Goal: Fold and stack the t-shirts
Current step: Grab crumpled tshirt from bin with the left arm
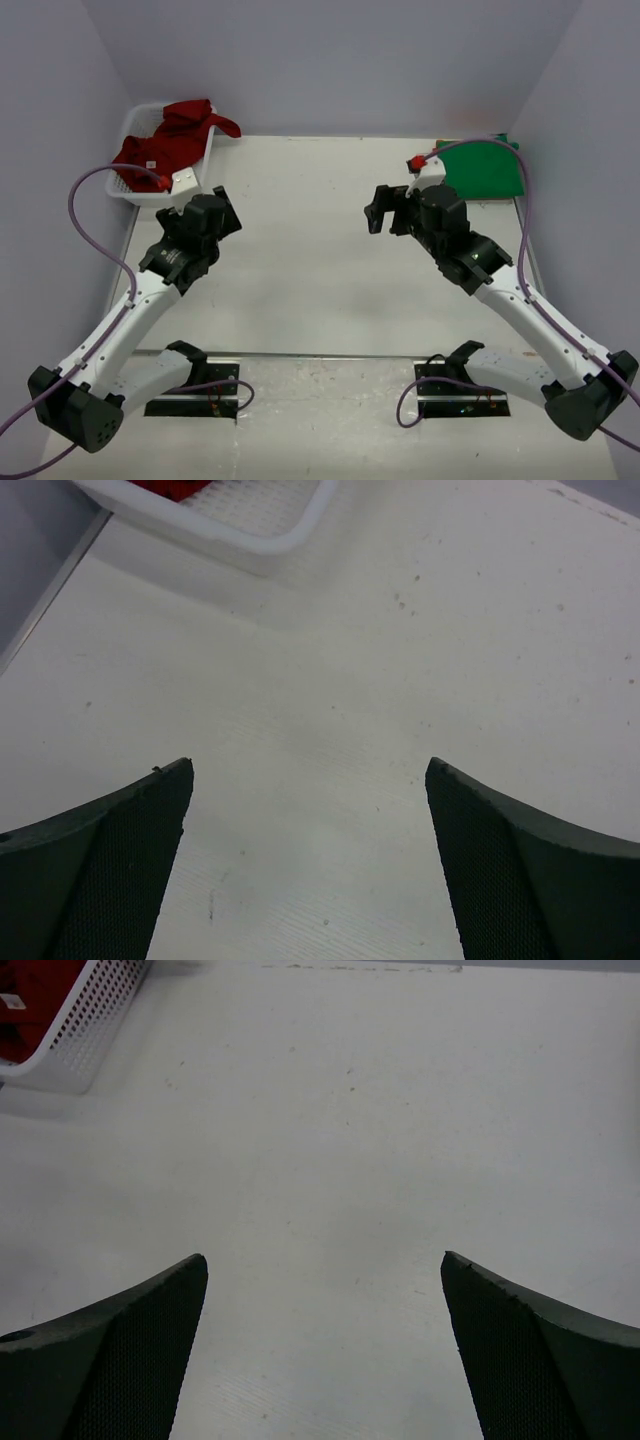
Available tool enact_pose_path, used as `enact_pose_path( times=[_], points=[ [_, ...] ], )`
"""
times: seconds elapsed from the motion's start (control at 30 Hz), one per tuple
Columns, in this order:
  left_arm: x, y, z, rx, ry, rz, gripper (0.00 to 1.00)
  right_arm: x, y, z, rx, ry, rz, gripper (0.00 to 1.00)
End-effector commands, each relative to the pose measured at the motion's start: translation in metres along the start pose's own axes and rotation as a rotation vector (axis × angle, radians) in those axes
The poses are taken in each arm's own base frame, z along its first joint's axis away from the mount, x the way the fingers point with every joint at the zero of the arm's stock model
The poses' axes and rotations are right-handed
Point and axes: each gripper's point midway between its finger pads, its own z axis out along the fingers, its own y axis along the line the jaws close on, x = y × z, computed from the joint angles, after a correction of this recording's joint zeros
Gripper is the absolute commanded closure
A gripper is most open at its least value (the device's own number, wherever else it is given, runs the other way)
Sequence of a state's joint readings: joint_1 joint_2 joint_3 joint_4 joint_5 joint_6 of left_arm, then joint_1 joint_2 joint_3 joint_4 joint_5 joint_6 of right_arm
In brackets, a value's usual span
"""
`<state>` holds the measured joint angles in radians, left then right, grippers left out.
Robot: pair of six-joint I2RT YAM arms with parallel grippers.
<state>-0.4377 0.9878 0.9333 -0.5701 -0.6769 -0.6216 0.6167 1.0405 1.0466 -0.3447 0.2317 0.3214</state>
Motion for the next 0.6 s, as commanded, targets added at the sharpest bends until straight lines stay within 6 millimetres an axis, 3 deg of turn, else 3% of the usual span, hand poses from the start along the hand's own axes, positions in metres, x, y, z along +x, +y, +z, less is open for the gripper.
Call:
enact_pose_path(
  times=[0.0,0.03,0.07,0.13,0.17,0.2,0.27,0.33,0.37,0.4,0.47,0.53,0.57],
  points=[
    [-0.033,0.003,0.007,-0.046,-0.104,-0.01,0.03,-0.003,-0.001,-0.008,0.032,-0.012,0.0,0.01],
    [-0.032,0.004,0.02,-0.074,-0.081,0.002,0.03,0.0,0.008,-0.01,-0.019,0.008,-0.002,0.01],
    [-0.048,0.016,0.031,-0.115,-0.084,-0.035,0.03,0.002,0.014,-0.013,-0.046,0.017,-0.006,0.01],
    [-0.047,0.018,0.057,-0.126,-0.03,-0.039,0.06,0.008,0.026,-0.018,-0.075,0.031,-0.01,0.01],
    [-0.063,0.026,0.065,-0.157,-0.053,-0.062,0.09,0.012,0.029,-0.021,-0.078,0.051,-0.015,0.01],
    [-0.06,0.029,0.079,-0.192,-0.037,-0.033,0.11,0.018,0.035,-0.024,-0.089,0.069,-0.024,0.01],
    [-0.083,0.039,0.097,-0.228,-0.067,-0.069,0.16,0.029,0.034,-0.025,-0.056,0.108,-0.038,0.01],
    [-0.078,0.039,0.13,-0.221,-0.009,-0.057,0.19,0.036,0.04,-0.028,-0.071,0.123,-0.053,0.01],
    [-0.096,0.045,0.14,-0.234,-0.028,-0.082,0.22,0.04,0.042,-0.031,-0.085,0.128,-0.059,0.01],
    [-0.082,0.038,0.161,-0.216,0.026,-0.045,0.23,0.044,0.046,-0.034,-0.099,0.133,-0.065,0.01],
    [-0.109,0.045,0.182,-0.212,-0.018,-0.07,0.24,0.051,0.048,-0.038,-0.122,0.137,-0.071,0.01],
    [-0.105,0.043,0.211,-0.182,0.017,-0.063,0.24,0.058,0.05,-0.04,-0.136,0.145,-0.073,0.01],
    [-0.125,0.044,0.219,-0.176,-0.015,-0.079,0.24,0.065,0.049,-0.038,-0.143,0.153,-0.079,0.01]
  ],
)
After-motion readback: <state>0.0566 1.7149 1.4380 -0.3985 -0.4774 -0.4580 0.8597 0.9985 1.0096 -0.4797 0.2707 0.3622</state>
